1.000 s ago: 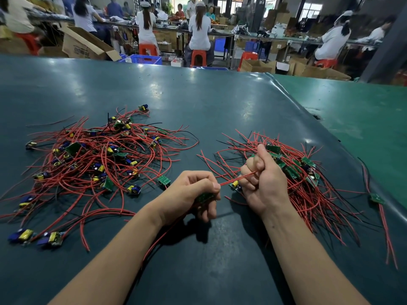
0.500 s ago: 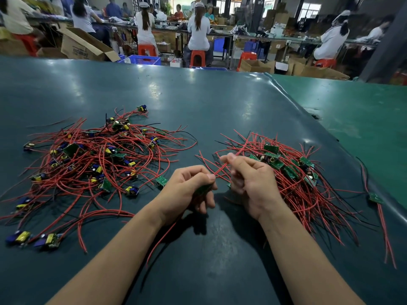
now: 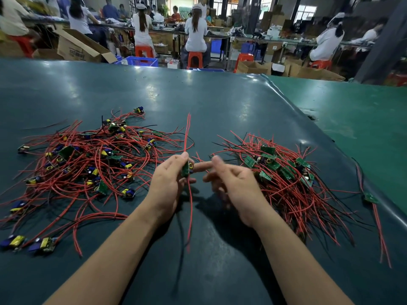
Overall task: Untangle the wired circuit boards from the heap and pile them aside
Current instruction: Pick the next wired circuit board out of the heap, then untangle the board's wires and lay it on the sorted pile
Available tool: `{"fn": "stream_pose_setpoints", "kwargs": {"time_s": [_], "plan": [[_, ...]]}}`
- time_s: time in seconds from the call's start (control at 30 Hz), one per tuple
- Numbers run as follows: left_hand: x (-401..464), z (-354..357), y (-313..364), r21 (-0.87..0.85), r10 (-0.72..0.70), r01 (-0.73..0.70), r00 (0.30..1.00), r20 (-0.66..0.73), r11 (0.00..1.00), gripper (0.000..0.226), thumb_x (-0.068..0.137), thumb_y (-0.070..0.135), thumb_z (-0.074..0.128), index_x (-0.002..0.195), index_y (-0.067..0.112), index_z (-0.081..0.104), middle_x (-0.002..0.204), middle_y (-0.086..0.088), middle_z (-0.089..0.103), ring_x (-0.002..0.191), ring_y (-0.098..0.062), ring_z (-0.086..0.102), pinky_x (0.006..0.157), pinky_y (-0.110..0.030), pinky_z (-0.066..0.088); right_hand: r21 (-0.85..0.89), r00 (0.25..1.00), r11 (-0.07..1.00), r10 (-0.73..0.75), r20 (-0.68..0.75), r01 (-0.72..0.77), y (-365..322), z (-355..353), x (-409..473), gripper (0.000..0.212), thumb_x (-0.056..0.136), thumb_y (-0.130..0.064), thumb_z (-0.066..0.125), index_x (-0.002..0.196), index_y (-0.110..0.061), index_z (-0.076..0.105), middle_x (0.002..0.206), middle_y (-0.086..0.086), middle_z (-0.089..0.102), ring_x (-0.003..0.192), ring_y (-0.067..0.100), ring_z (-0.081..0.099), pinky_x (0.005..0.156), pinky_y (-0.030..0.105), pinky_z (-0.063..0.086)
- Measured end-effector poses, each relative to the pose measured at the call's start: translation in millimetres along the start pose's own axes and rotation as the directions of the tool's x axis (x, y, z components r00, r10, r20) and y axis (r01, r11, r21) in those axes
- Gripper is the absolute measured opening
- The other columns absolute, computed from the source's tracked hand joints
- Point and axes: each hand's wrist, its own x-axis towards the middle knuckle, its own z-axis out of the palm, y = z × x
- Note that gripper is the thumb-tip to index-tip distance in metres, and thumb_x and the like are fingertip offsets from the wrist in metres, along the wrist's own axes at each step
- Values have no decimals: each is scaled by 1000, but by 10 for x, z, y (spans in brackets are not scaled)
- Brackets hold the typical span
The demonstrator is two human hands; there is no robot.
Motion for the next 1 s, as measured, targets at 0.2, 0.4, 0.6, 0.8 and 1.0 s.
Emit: {"fn": "stream_pose_setpoints", "kwargs": {"time_s": [0.2, 0.4, 0.6, 0.8, 1.0], "plan": [[-61, 13, -48, 199, 94, -102, 994, 50, 975, 22, 83, 28, 65, 69, 11, 67, 98, -17, 74, 96, -30, 70, 88, -44, 52, 112, 990, 994, -12, 144, -4, 32, 98, -35, 26, 83, -27, 70, 87, -1, 70, 71, -1, 68, 63, 9, 60, 63, 23, 48], [-2, -17, -12, 164, 136, -118, 986, -102, 979, 38, 86, 49, 54, 85, 15, 73, 91, -9, 76, 74, -18, 67, 64, -30, 47, 137, 993, 986, 81, 84, -92, -59, 41, -58, 12, 74, -26, 77, 73, -15, 72, 56, -1, 60, 39, 6, 43, 34, 15, 29], [97, -222, 57, 260, 423, -336, 762, -489, 905, 42, 104, 27, 42, 72, 11, 63, 63, -2, 66, 57, -12, 57, 52, -20, 40, 409, 882, 862, -86, -464, 300, -245, -134, -20, 12, 78, -12, 75, 86, -9, 66, 72, 5, 72, 54, 12, 66, 39, 17, 43], [104, -250, 70, 424, 495, -293, 696, -521, 857, 37, 103, 27, 43, 77, 10, 63, 65, 7, 63, 60, -3, 59, 58, -18, 45, 664, 799, 680, 191, -570, 311, -240, -168, -18, 6, 90, 1, 64, 94, 5, 65, 87, 13, 73, 70, 15, 74, 57, 16, 55], [57, -344, -34, 971, 601, 86, 772, -206, 223, 25, 89, 29, 62, 109, 15, 65, 110, -8, 62, 111, -32, 47, 96, -41, 35, 565, 843, 791, 123, -523, 235, -204, -129, -16, 9, 97, -7, 59, 93, -1, 64, 74, 9, 73, 56, 15, 69, 44, 17, 49]]}}
